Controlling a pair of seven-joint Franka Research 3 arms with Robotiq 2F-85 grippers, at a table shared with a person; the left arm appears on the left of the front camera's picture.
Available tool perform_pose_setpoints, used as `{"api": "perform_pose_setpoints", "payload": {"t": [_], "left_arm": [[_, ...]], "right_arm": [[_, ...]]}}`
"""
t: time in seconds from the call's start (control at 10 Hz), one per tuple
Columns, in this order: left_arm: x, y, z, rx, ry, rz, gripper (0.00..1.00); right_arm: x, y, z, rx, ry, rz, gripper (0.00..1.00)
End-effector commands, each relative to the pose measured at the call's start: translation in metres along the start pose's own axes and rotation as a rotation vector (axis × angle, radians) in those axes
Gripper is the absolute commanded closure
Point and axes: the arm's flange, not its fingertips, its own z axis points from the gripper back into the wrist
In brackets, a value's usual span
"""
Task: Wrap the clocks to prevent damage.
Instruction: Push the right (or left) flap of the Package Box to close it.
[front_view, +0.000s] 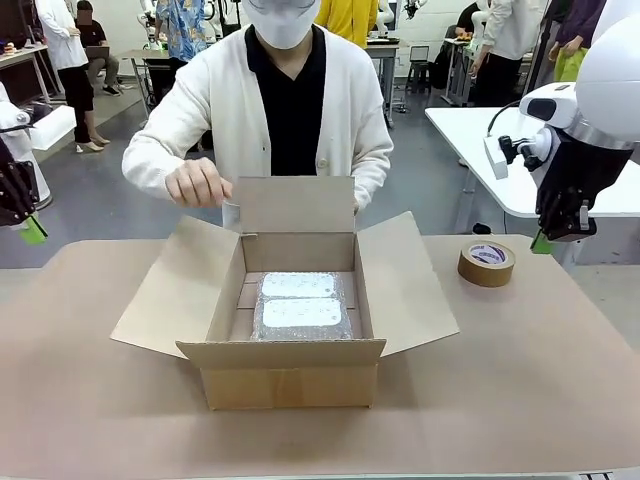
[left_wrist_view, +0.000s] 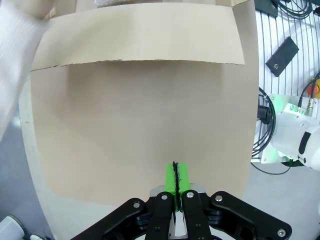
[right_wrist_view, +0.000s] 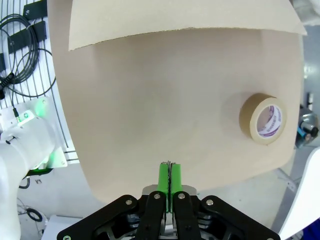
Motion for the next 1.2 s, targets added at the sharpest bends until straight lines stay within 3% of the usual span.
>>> {"api": "perform_pose_setpoints", "payload": {"t": [0.0, 1.1], "left_arm": [[-0.0016, 0.0015, 0.0025, -0.008, 0.017, 0.001, 0.95], [-0.0016, 0.0015, 0.0025, -0.008, 0.017, 0.001, 0.95]], "right_arm": [[-0.0006, -0.0018, 0.0000, 0.007, 0.012, 0.001, 0.96], [-0.0006, -0.0018, 0.0000, 0.007, 0.012, 0.001, 0.96]]}}
